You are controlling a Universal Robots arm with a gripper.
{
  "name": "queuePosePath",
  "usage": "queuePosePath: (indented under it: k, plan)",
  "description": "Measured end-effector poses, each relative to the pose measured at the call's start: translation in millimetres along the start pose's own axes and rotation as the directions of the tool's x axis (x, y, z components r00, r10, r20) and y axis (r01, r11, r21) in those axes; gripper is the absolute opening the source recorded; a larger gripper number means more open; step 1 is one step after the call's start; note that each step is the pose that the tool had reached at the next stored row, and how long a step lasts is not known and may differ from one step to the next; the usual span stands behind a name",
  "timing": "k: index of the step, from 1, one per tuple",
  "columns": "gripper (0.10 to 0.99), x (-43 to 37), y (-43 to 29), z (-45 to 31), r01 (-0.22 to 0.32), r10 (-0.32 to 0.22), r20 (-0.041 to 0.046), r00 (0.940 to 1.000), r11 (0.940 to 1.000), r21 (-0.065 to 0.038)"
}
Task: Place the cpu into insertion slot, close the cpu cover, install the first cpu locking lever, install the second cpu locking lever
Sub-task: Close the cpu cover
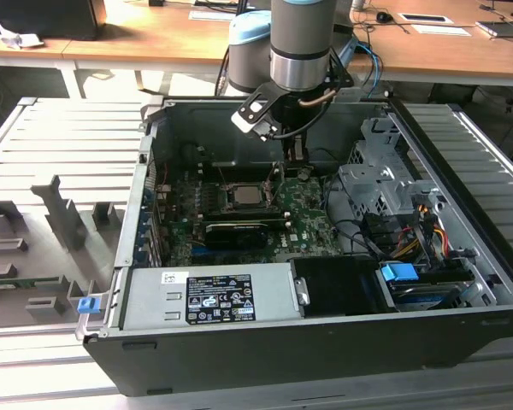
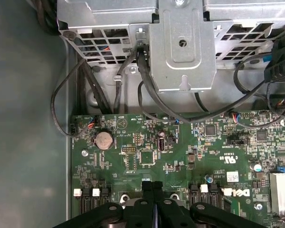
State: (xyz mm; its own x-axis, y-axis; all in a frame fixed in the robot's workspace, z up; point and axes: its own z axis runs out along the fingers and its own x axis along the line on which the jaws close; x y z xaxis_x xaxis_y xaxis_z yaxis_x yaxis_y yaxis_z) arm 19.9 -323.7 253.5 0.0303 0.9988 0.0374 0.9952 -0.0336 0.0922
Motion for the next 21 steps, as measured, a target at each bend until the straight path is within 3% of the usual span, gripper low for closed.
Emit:
queuePosePath:
  k: [21]
  plan:
    - [0.106, -0.3, -10.9, -1.0, 0.0, 0.0, 0.0, 1.0, 1.0, 0.0]
